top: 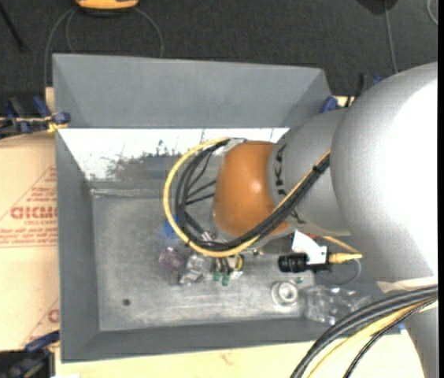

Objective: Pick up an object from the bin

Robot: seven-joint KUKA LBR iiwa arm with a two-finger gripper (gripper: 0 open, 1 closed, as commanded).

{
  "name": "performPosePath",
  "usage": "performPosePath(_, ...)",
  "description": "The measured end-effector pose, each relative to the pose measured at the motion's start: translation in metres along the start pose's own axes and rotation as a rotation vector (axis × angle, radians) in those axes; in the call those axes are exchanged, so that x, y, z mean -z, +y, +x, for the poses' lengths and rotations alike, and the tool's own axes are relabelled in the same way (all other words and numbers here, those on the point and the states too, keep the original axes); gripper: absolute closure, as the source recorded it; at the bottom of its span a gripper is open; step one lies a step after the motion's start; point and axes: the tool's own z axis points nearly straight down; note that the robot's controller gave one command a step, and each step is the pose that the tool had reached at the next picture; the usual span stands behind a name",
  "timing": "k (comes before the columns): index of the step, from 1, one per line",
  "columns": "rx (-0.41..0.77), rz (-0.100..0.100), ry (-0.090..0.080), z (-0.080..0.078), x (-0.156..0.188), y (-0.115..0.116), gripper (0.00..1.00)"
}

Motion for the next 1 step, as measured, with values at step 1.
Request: performPosePath(1, 0.003, -0.001, -0.003, -0.0016, 0.0570, 0.0010, 1.00)
